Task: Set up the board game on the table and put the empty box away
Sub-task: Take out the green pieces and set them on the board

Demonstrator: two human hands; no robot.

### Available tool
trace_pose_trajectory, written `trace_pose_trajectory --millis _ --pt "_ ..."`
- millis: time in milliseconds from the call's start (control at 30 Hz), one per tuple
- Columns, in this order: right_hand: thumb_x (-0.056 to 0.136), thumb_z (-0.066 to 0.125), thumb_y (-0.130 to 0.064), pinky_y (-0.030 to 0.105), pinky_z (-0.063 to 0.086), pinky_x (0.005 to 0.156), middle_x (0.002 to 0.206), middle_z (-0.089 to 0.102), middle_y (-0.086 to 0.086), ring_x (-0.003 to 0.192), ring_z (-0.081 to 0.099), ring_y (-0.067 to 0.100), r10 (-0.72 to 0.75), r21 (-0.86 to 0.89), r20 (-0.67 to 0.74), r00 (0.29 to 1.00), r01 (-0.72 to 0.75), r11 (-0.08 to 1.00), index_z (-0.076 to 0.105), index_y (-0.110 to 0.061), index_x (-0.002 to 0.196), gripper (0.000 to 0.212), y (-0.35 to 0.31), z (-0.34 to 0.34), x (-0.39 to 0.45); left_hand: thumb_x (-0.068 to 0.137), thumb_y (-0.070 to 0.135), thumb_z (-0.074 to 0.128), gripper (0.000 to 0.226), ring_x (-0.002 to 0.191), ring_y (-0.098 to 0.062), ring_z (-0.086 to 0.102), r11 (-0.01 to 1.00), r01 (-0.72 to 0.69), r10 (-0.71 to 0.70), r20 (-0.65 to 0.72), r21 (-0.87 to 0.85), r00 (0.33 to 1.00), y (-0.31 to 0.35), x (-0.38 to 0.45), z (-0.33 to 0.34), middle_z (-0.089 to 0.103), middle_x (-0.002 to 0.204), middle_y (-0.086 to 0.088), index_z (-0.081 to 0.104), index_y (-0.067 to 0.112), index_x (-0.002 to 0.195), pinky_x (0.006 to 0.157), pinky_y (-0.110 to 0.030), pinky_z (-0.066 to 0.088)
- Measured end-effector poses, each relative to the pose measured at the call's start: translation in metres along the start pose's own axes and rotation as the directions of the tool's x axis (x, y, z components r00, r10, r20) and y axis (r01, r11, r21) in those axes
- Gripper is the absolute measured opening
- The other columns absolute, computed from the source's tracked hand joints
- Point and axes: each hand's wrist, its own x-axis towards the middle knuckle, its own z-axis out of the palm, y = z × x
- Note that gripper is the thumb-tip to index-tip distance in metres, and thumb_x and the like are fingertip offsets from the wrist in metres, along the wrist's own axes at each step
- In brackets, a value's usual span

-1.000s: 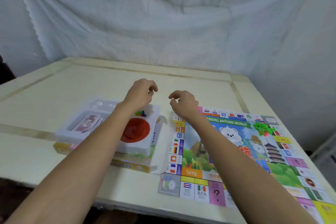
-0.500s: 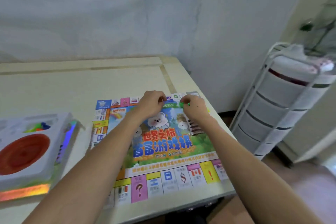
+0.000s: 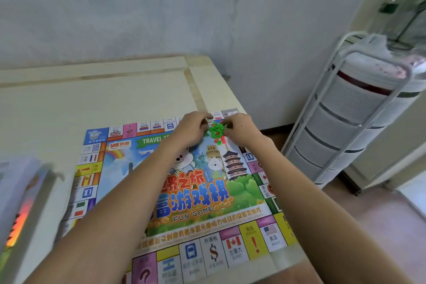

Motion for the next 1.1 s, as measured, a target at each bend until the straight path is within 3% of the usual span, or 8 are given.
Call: trace_pose_trajectory --millis 167,300,367,500,567,767,900,1100 --pt "0.093 0.06 -0.01 0.019 0.047 0.087 0.116 0.07 0.004 0.097 0.061 0.011 -0.135 0.182 0.027 0.99 0.128 0.975 0.069 -0.014 0.119 0.028 -0.007 0.004 0.001 0.096 0.001 0.049 0.027 0.102 -0.026 0.062 0.993 -0.016 -0.014 -0.242 -0.119 0.97 -0.017 -0.004 0.008 0.07 0.107 -0.012 0.072 0.007 0.108 0.09 -0.029 0.044" --pt "0.096 0.052 -0.005 0.022 0.048 0.091 0.115 0.069 0.006 0.097 0.06 0.013 -0.071 0.231 -0.178 0.981 0.112 0.967 0.072 -0.013 0.115 0.029 0.003 0.007 0.007 0.094 -0.004 0.045 0.029 0.091 -0.016 0.061 0.975 0.003 -0.093 -0.399 -0.22 0.912 -0.025 -0.006 0.011 0.067 0.102 -0.01 0.071 0.008 0.099 0.079 -0.014 0.04" --pt "0.098 0.048 -0.007 0.02 0.038 0.09 0.122 0.061 0.01 0.108 0.057 0.021 -0.083 0.108 -0.165 0.983 0.102 0.989 0.066 -0.016 0.126 0.034 0.007 0.01 0.013 0.094 -0.005 0.044 0.03 0.089 -0.013 0.062 0.957 0.041 -0.155 -0.389 -0.287 0.908 -0.026 -0.006 0.008 0.068 0.104 -0.01 0.071 0.008 0.1 0.078 -0.006 0.04" --pt "0.096 0.05 -0.007 0.027 0.036 0.099 0.132 0.053 0.012 0.119 0.051 0.027 -0.167 -0.017 -0.052 0.985 0.167 0.986 0.061 -0.017 0.132 0.039 0.006 0.021 0.026 0.094 0.002 0.053 0.023 0.102 -0.02 0.063 0.972 0.04 -0.114 -0.315 -0.233 0.942 -0.026 -0.006 0.011 0.07 0.108 -0.008 0.072 0.009 0.105 0.094 -0.03 0.048" --pt "0.094 0.053 -0.005 0.03 0.039 0.097 0.127 0.057 0.014 0.115 0.054 0.028 -0.189 -0.044 -0.062 0.98 0.187 0.981 0.065 -0.014 0.127 0.036 0.004 0.025 0.029 0.095 0.006 0.056 0.021 0.102 -0.021 0.063 0.978 0.027 -0.084 -0.274 -0.205 0.958 -0.025 -0.006 0.012 0.07 0.109 -0.007 0.072 0.01 0.108 0.094 -0.033 0.048" --pt "0.095 0.056 -0.01 0.017 0.036 0.081 0.11 0.065 0.007 0.099 0.059 0.019 -0.1 0.025 -0.203 0.974 0.108 0.994 0.074 -0.014 0.106 0.022 0.01 0.027 0.022 0.093 0.009 0.061 0.021 0.102 -0.022 0.06 0.996 -0.001 -0.019 -0.225 -0.088 0.974 -0.027 -0.002 0.011 0.068 0.107 -0.008 0.074 0.013 0.109 0.09 -0.032 0.045" --pt "0.094 0.057 -0.011 0.018 0.043 0.085 0.108 0.069 0.004 0.097 0.061 0.014 -0.105 0.091 -0.155 0.982 0.12 0.989 0.075 -0.013 0.102 0.019 0.012 0.019 0.012 0.093 0.012 0.062 0.018 0.1 -0.021 0.06 0.997 -0.003 -0.013 -0.208 -0.077 0.978 -0.027 -0.002 0.01 0.069 0.105 -0.007 0.075 0.015 0.105 0.086 -0.028 0.043" --pt "0.092 0.06 -0.014 0.02 0.043 0.075 0.102 0.066 0.001 0.086 0.057 0.012 -0.085 0.068 -0.066 0.994 0.089 0.994 0.072 -0.016 0.105 0.018 0.013 0.012 0.0 0.094 0.008 0.06 0.017 0.091 -0.019 0.058 0.994 -0.017 -0.004 -0.192 -0.107 0.981 -0.019 0.005 0.0 0.068 0.1 -0.009 0.076 0.011 0.1 0.08 -0.027 0.04"
